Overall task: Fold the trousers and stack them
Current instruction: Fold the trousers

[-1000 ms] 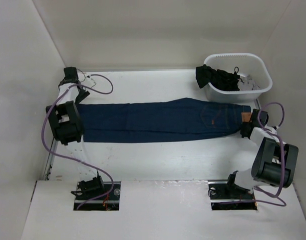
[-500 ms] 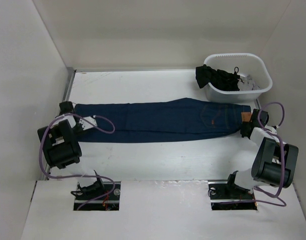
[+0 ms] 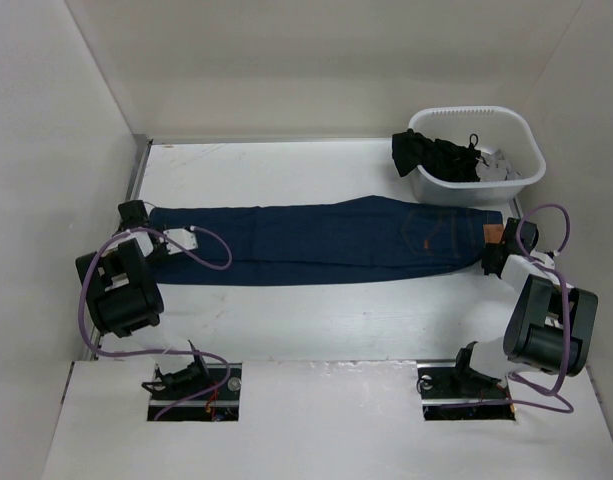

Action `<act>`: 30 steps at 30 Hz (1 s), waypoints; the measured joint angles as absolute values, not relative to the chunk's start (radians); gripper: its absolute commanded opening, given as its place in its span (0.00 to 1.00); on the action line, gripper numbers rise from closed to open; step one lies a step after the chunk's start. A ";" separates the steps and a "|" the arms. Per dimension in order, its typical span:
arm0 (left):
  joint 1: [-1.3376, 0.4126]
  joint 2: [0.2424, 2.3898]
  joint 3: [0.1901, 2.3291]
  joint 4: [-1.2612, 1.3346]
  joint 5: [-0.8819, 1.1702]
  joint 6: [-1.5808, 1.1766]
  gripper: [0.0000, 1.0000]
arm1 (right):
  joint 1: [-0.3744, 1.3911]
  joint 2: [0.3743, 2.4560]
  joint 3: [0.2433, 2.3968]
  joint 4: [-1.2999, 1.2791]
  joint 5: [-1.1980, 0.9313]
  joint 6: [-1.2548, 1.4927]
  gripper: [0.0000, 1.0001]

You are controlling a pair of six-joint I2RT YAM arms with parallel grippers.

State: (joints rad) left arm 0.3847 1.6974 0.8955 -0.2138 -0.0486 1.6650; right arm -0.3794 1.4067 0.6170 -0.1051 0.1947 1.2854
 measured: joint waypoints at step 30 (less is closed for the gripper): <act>0.358 1.761 0.955 -0.251 -0.030 1.586 0.00 | -0.381 1.411 0.634 -0.126 0.195 1.279 0.13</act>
